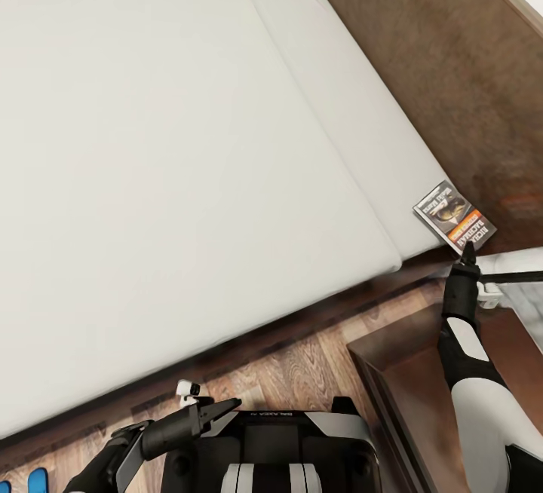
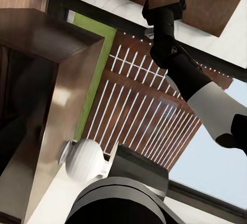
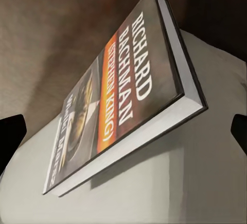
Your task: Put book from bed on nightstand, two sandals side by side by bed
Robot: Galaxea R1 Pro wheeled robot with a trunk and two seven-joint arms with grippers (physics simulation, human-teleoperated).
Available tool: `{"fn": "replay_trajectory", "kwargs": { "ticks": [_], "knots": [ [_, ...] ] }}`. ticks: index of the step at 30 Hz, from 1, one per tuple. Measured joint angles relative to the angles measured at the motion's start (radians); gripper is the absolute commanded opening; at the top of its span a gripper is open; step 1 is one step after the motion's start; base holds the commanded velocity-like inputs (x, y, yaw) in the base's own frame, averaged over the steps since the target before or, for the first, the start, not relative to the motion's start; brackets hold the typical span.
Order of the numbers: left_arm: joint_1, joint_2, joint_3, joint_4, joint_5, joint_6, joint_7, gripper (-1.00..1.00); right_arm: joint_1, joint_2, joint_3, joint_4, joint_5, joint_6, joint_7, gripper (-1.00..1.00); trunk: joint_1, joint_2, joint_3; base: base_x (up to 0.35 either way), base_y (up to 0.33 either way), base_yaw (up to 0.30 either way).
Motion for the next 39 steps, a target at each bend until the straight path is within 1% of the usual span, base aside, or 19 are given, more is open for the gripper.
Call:
{"fn": "replay_trajectory", "kwargs": {
  "ticks": [30,39],
  "knots": [
    [0.000,-0.002,-0.002,0.001,0.000,0.000,0.000,1.00,0.000,0.000,0.001,0.000,0.000,0.000,0.000,1.00,0.000,0.000,0.000,0.004,0.001,0.000],
    [0.000,-0.001,-0.002,0.016,0.000,0.000,0.000,1.00,0.000,0.000,0.001,0.000,0.000,0.000,-0.001,1.00,0.000,0.000,0.000,0.000,0.000,0.000]
  ]
}}
